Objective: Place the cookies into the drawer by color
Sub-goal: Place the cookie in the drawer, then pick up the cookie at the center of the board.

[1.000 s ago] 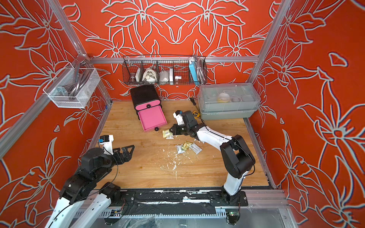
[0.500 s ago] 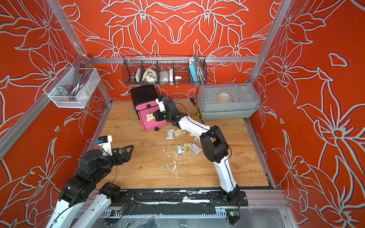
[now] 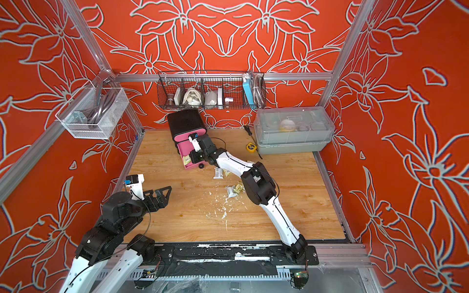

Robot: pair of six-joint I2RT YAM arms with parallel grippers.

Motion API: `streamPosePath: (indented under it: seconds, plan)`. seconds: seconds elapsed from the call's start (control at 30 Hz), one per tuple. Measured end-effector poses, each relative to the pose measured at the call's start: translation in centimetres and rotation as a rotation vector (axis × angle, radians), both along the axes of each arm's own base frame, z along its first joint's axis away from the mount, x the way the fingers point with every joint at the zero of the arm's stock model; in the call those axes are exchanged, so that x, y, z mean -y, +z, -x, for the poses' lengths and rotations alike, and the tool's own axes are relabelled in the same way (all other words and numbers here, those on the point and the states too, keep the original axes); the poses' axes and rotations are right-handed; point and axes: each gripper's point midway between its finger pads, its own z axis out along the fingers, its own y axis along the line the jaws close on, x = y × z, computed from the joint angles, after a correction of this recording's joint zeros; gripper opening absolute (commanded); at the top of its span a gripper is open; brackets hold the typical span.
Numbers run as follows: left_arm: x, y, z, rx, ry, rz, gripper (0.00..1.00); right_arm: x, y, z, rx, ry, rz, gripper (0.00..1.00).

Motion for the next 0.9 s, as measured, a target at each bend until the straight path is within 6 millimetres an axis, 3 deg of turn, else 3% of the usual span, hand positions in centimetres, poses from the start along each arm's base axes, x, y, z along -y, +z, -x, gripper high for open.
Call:
streamPosePath:
  seconds: [0.1,0.3,0.37,0.47,0.6,0.67,0.77,0.9]
  plan:
    - [0.0,0.0,0.0,0.000,0.000,0.000,0.99,0.0,-0.4,0.5,-0.005,0.011,0.021,0.33]
    - [0.0,0.0,0.0,0.000,0.001,0.000,0.99,1.5,0.3,1.3,-0.005,0.001,0.075,0.43]
    - [0.0,0.0,0.0,0.000,0.000,0.000,0.99,2.4,1.9,1.9,0.015,-0.003,0.086,0.45]
    - [0.0,0.0,0.0,0.000,0.001,-0.001,0.99,4.3,6.2,3.0,0.074,-0.017,0.075,0.47]
    - [0.0,0.0,0.0,0.000,0.000,0.000,0.99,8.2,12.5,4.7,0.152,-0.065,0.036,0.48]
    - [0.0,0.0,0.0,0.000,0.000,0.000,0.99,10.7,14.2,5.1,0.171,-0.103,0.024,0.48]
    - [0.1,0.0,0.0,0.001,-0.003,0.002,0.99,15.0,13.7,4.5,0.151,-0.183,0.039,0.48]
    - [0.1,0.1,0.0,0.005,-0.007,0.005,0.99,20.4,7.9,3.0,0.032,-0.291,0.123,0.48]
